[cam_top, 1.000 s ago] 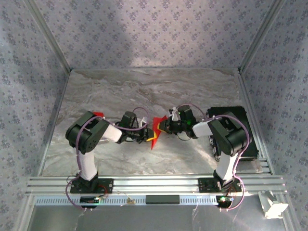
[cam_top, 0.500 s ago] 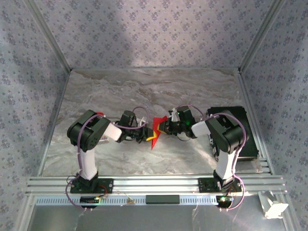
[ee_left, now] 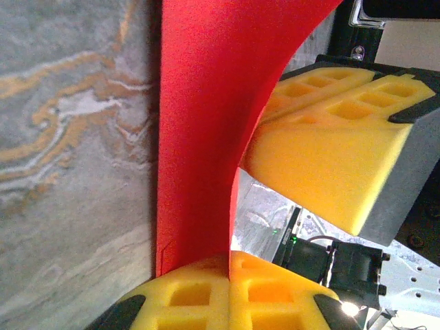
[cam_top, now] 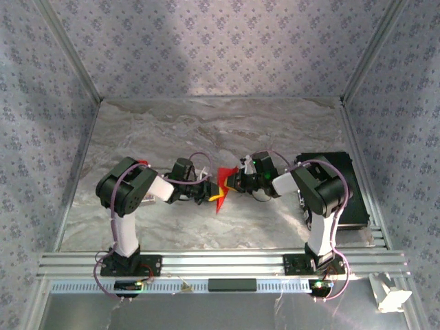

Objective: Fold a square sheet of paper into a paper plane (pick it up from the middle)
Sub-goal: Fold the wing for the fifth time at the center of the table.

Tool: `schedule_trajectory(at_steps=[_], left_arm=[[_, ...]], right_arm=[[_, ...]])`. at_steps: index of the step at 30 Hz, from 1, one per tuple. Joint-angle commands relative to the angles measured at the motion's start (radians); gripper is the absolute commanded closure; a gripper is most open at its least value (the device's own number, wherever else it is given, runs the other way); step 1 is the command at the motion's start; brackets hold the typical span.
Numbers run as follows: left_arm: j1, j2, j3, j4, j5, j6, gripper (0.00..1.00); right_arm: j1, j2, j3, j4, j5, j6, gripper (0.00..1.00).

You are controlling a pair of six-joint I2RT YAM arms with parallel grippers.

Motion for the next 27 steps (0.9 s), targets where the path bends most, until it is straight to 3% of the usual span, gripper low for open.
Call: schedule_trajectory(at_steps=[1,6,9,17,27], left_arm=[[0.008,0.044,0.002,-0.07,-0.066,0.009,1.0],[0.008,0.033,0.007,-0.12,-0.084,0.035,1.0],[0.009,0.01,0.014,-0.182,-0.103,0.071,0.88],[-0.002,-0.1,0.057,-0.449,-0.153,0.236,0.71],[-0.06,-0.12,0.126,-0.643,-0.15,0.368,0.69]], right_arm=[[-0.001,0.028,0.024,-0.032,0.031,-0.005,0.9],[0.001,0.042,0.033,-0.111,0.067,-0.005,0.92],[0.002,0.043,0.03,-0.124,0.084,-0.004,0.93],[0.006,0.033,0.03,-0.168,0.111,0.001,0.94],[0.006,0.024,0.032,-0.185,0.116,0.0,0.94]])
